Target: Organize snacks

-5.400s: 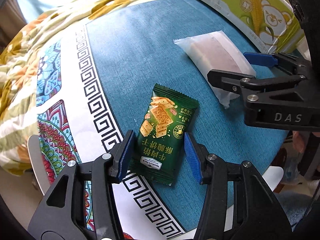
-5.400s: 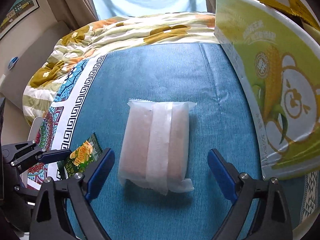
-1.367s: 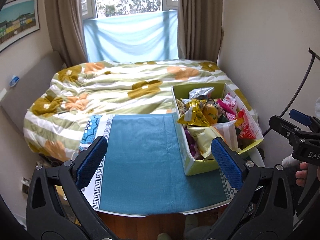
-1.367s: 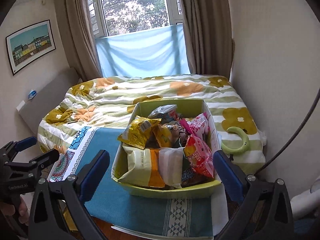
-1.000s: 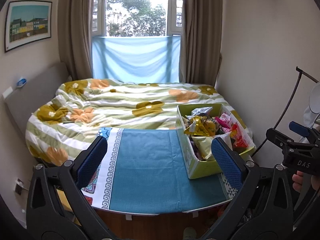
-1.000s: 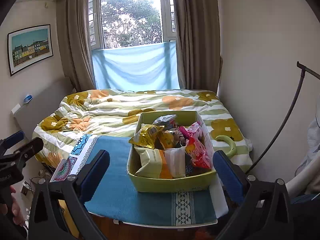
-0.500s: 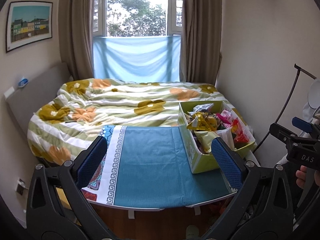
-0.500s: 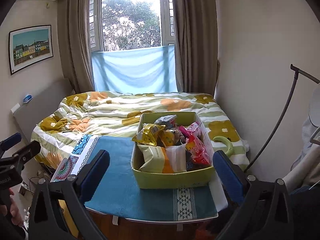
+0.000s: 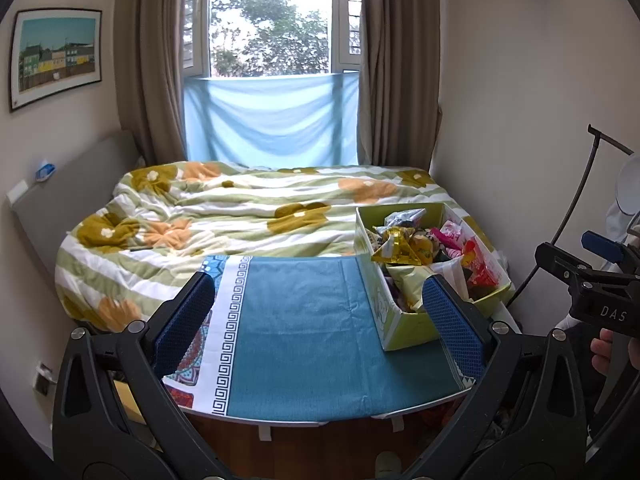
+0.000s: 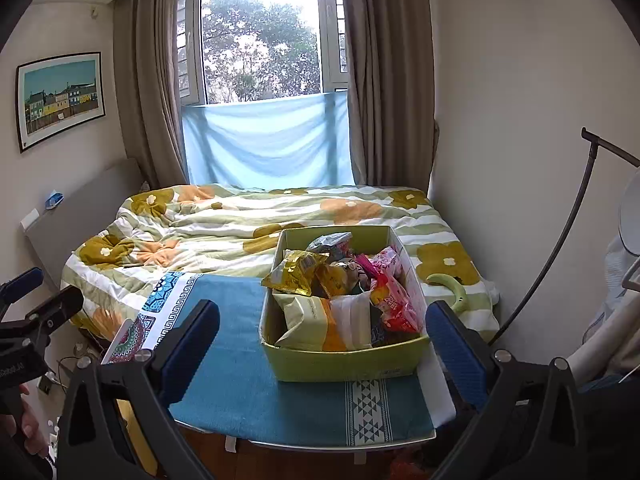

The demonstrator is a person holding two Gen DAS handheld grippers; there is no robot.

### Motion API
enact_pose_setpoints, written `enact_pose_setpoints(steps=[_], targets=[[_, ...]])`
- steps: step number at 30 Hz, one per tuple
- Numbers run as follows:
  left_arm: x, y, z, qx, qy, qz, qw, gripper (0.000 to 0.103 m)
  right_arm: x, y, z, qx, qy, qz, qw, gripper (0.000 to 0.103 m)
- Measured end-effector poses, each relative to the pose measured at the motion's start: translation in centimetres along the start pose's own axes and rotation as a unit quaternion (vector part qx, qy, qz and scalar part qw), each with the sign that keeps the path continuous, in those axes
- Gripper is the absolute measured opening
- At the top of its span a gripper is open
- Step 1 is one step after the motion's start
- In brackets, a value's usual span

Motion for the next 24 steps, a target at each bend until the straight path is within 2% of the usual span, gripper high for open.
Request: enact_pose_setpoints(steps=[24], targets=[[0.25, -0.23, 0.1, -0.004, -0.002, 0.003, 1.0, 0.103, -0.19, -0.53, 0.35, -0.006, 0.002, 0.002, 1.0, 0.103]])
Point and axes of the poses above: each gripper's, at about its wrist camera, not at the fingertips, and y roughly against the way its jaws point, z to its left, x to its underside, the point moved 1 cm from there along -y, roughly the way its jaws point, and after that the axes turned 2 degrees about -x, right-handed, at the moved point
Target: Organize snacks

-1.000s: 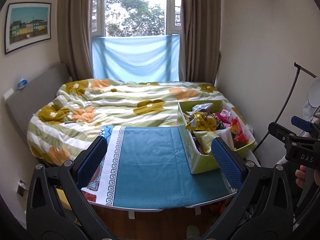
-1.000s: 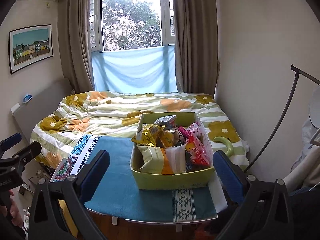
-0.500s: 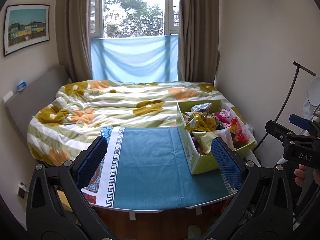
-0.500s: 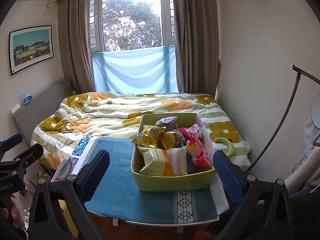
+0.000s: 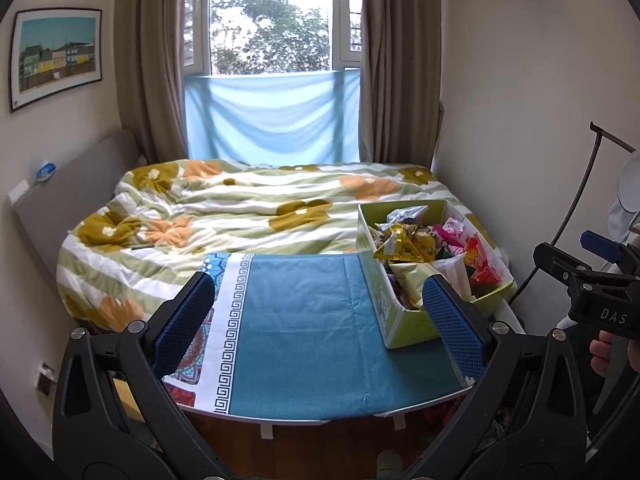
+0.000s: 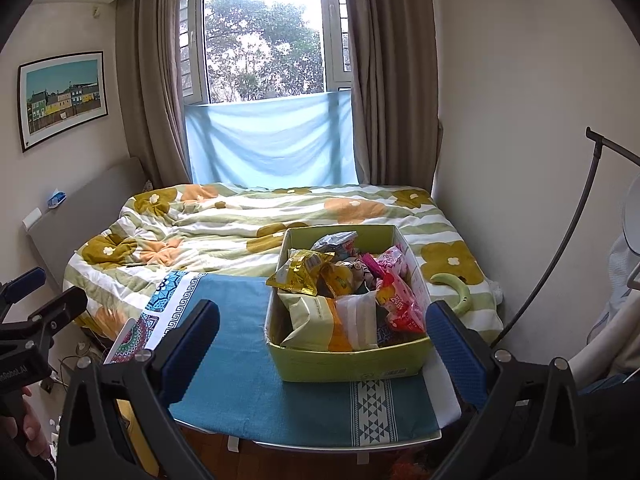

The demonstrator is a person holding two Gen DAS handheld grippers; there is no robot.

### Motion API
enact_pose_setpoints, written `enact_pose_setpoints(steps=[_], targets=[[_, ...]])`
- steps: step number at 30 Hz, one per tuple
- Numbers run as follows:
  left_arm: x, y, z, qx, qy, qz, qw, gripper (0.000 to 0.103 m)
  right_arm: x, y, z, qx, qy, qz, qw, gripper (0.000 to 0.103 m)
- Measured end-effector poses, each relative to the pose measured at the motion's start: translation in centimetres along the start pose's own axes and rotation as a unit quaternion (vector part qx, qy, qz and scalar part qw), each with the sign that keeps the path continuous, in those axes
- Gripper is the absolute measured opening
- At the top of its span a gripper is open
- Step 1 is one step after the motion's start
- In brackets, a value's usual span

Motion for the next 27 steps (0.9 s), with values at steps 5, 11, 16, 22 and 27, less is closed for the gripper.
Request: enact_pose_setpoints(steps=[5, 11, 16, 22, 27], targets=[[0.1, -0.1, -0.1, -0.001, -0.002, 0.002, 1.0, 0.103, 0.2, 0.1, 0.4, -0.002, 0.0, -0.001, 1.0, 0.103], [0.1, -0.4, 0.4, -0.005, 0.004, 0.01, 0.9999, 0.103, 0.3, 0.1, 0.5, -0.003, -0.001, -0.001, 1.0, 0.103], [0.0, -0.6, 0.7, -0.015, 0.005, 0.014, 0.9998, 0.103, 0.3, -0.1, 0.7, -0.004, -0.001, 0.0, 1.0, 0.103], [0.2, -0.9, 0.8, -0.017, 0.008, 0.016, 0.9997, 0.103, 0.4, -0.3, 1.2, -0.008, -0.002, 0.001, 1.0, 0.103], [0.1, -0.9, 1.0, -0.008, 0.012, 0.012, 0.9998, 0.103, 0.3, -0.4, 1.3, -0.008, -0.003, 0.001, 1.0, 0.103]])
Point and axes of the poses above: each gripper's, at about its wrist camera, not at the fingertips, and y roughly against the way its jaws point, z to its left, x to its underside, the point moved 1 cm from there along -y, roughly the way its jaws point, and after that the axes turned 2 degrees about -x, right-handed, at the moved point
